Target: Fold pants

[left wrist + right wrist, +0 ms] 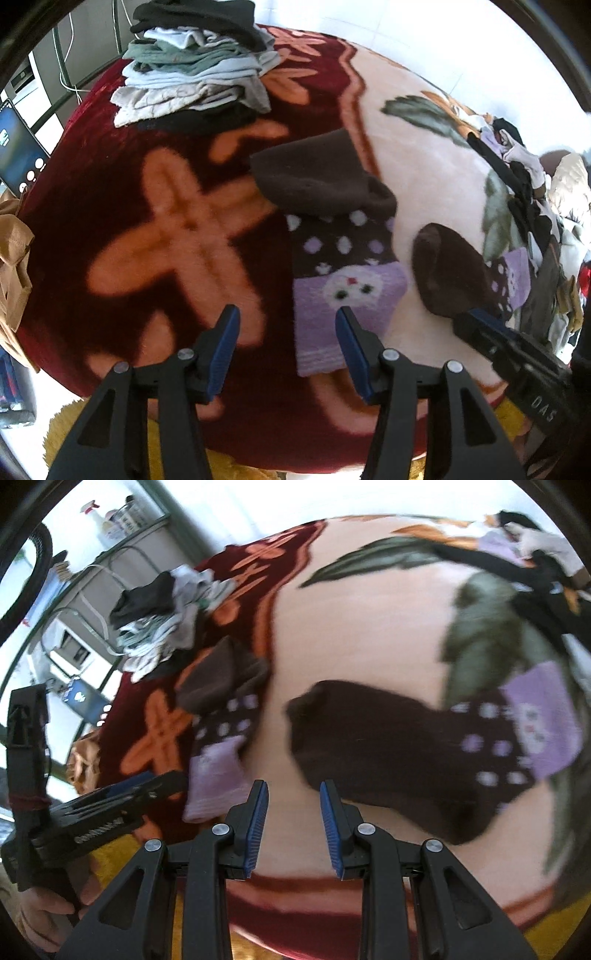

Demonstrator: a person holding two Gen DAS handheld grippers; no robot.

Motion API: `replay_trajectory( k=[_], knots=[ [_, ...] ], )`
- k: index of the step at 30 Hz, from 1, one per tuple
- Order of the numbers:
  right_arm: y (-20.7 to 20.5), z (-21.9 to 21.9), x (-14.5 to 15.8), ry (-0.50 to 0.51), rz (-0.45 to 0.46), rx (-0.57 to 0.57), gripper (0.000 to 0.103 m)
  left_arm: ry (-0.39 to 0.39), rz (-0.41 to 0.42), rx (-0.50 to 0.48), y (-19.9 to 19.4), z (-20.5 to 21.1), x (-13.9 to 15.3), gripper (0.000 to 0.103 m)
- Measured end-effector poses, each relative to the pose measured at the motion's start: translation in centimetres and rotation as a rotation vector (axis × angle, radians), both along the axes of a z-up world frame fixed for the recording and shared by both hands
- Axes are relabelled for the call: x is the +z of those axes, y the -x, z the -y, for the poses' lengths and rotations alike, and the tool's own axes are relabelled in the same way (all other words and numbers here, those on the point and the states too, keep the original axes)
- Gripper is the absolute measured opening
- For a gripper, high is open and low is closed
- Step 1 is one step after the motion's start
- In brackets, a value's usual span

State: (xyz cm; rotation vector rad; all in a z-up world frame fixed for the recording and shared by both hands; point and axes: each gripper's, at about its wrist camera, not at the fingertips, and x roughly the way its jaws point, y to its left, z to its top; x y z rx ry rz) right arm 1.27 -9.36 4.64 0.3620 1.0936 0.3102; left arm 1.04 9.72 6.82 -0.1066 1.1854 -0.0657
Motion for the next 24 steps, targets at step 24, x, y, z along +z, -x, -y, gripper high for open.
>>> replay_trajectory(
  k=[24],
  knots=[
    [0.1,-4.6,-0.6,-0.033,-0.024,0.158,0.010,0.007,0.002,0.037,-0.1,-3.0,0.2,0.057]
  ],
)
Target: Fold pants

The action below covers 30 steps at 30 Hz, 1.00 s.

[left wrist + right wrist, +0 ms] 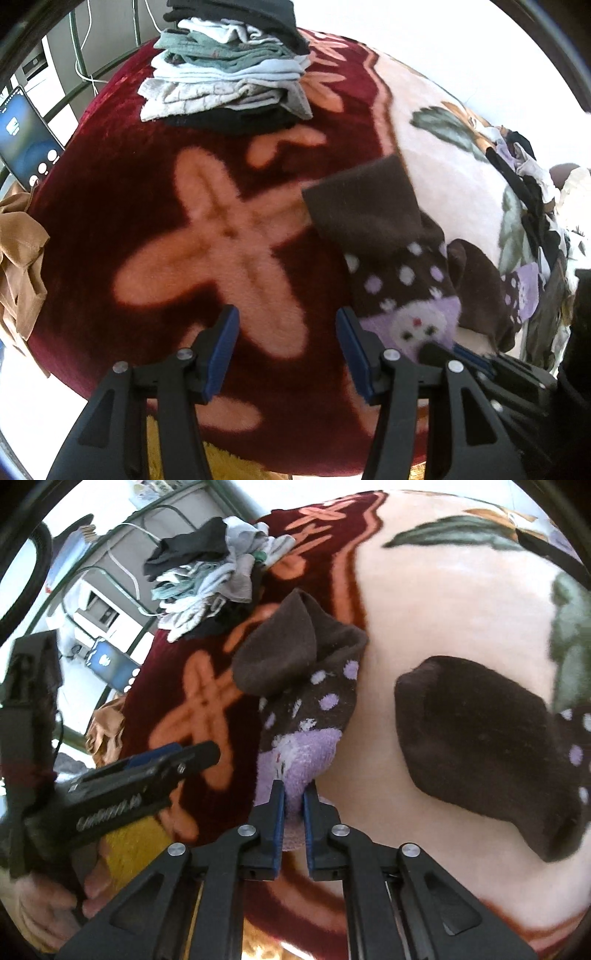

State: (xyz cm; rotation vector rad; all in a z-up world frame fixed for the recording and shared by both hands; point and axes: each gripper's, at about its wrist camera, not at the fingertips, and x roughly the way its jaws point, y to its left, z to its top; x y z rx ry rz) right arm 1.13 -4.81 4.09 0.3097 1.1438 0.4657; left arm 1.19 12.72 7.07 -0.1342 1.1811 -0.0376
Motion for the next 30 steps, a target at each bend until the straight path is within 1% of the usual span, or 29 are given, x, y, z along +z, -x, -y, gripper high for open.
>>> replay_trajectory(
  k=[5,9,15,19,24,27,30],
  knots=[
    [2.2,1.9,1.3,0.020,-0.008,0.037,0.010,0.004,0.004,-0.022,0.9,1.0,0.3,0.057],
    [4.0,4.0,2.1,0.066,-0.007,0.043,0.010,0.019,0.003,-0.045,1.4,2.3,0.6,0.057],
    [5.3,6.7,1.7,0.074,-0.024,0.002,0.010,0.019,0.020,-0.109,1.9,5.5,1.5,0.058],
    [5.3,7.8,0.9,0.040,-0.041,-0.029,0.010,0.006,0.032,-0.174,2.1,8.2,1.6,0.061],
    [5.1,8.2,0.4,0.025,-0.039,-0.049,0.010,-0.022,0.037,-0.263,1.7,11.6,0.5,0.061],
    [4.9,8.1,0.1,0.028,-0.036,-0.045,0.010,-0.042,0.027,-0.283,1.1,12.7,-0.7,0.061],
    [4.8,8.1,-0.2,0.026,-0.038,-0.039,0.010,-0.068,0.023,-0.278,0.2,12.9,-1.8,0.061]
  ],
)
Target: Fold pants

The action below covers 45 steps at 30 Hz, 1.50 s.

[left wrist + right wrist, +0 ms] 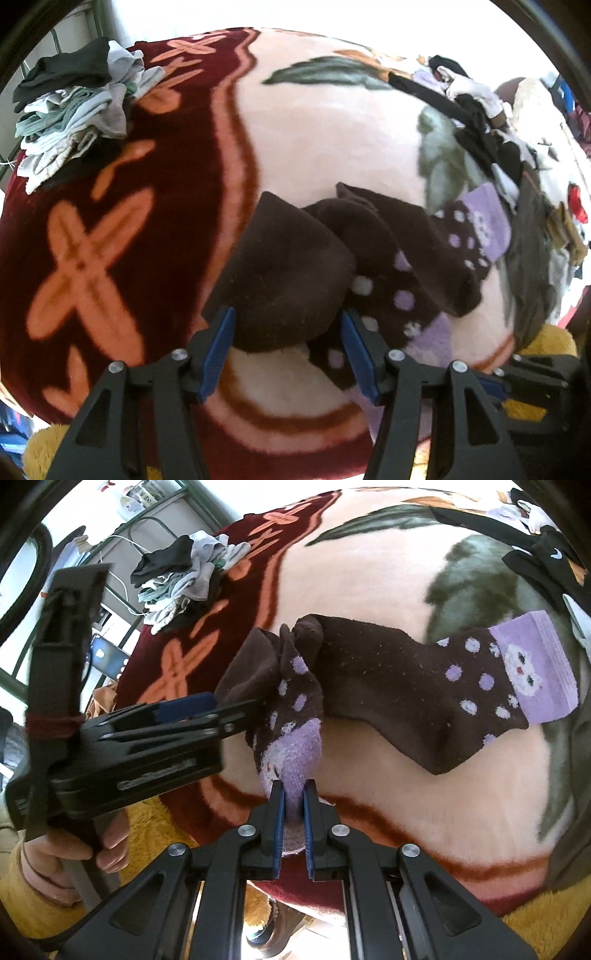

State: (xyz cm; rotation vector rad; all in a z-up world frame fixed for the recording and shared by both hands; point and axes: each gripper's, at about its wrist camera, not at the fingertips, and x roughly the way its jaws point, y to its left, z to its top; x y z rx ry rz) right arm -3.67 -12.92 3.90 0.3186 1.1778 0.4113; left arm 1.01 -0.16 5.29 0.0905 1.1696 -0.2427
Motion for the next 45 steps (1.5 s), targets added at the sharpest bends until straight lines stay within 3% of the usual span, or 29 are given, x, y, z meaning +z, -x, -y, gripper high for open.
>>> replay_trajectory(
  k=[2,5,9,14,19,24,28,33,39,45],
  knots=[
    [-0.1,-0.1,-0.2,0.001,-0.002,0.001,0.010,0.004,0.004,0.015,-0.5,-0.3,-0.3,0.060],
    [-0.1,-0.1,-0.3,0.003,-0.002,0.005,0.010,0.048,0.007,0.032,-0.8,-1.3,-0.1,0.014],
    [0.0,-0.3,0.3,0.013,0.008,0.021,0.010,0.084,0.043,0.084,-0.5,-3.4,1.5,0.011],
    [0.9,0.1,2.3,0.029,0.046,0.042,0.010,0.129,0.066,0.168,0.8,-6.8,3.8,0.011],
    [1.9,1.8,4.1,0.077,0.052,0.035,0.010,0.180,0.016,0.205,2.1,-8.3,4.1,0.011],
    [2.5,3.8,4.2,0.166,0.010,0.014,0.010,0.217,-0.045,0.185,3.4,-7.4,3.3,0.011],
    [2.4,5.3,2.7,0.224,-0.062,-0.015,0.010,0.180,-0.087,0.168,3.8,-6.1,1.8,0.012],
    [2.3,6.1,0.9,0.259,-0.122,-0.046,0.015,0.155,-0.104,0.178,4.0,-6.0,1.3,0.031],
    [1.9,7.0,2.5,0.258,-0.055,-0.048,0.031,0.175,-0.042,0.145,2.9,-5.5,3.5,0.043],
    [-0.7,8.7,2.9,0.272,-0.025,-0.083,0.034,0.200,-0.006,0.085,-0.3,-2.5,3.8,0.044]
  ],
)
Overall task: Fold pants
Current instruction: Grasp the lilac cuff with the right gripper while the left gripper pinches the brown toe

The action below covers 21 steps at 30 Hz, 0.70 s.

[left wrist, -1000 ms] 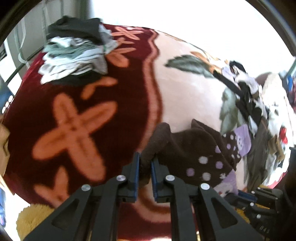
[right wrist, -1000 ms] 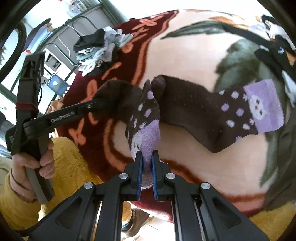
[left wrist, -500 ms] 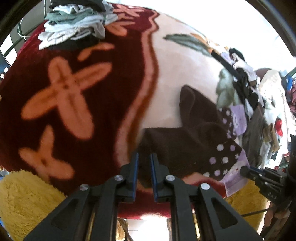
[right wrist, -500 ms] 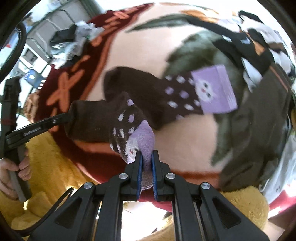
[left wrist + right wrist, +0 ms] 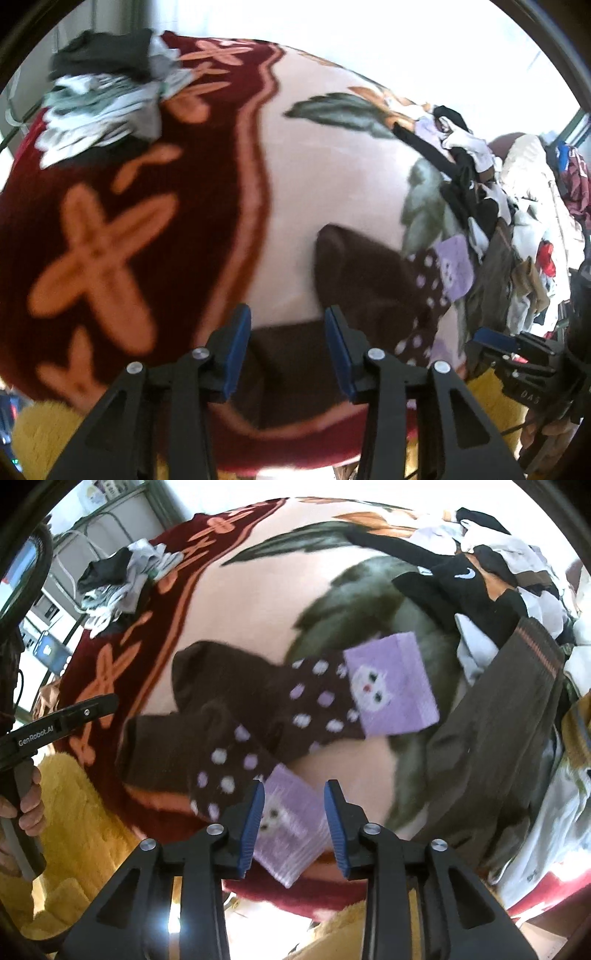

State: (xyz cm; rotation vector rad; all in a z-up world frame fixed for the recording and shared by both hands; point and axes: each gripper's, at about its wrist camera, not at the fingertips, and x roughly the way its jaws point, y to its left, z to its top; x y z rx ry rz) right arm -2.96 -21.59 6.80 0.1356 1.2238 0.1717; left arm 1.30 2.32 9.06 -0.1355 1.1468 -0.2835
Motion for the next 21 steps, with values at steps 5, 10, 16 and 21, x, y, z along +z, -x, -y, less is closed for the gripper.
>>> replay_trajectory(
  k=[5,10,16,21],
  knots=[
    [-2.0,2.7,-1.6,-0.039,-0.032,-0.092,0.034,0.051,-0.039,-0.036,-2.6,2.3,-2.0,0.044],
    [-2.8,5.1,-2.6,-0.058,-0.027,-0.194,0.034,0.051,-0.064,-0.033,-3.9,3.7,-4.3,0.044],
    [-4.4,6.9,-4.4,-0.022,-0.029,-0.269,0.035,0.066,-0.078,0.000,-4.9,4.2,-5.3,0.044],
    [-5.3,7.3,-6.0,-0.035,-0.034,-0.299,0.035,0.054,-0.061,0.002,-5.2,4.5,-5.2,0.014]
  ],
)
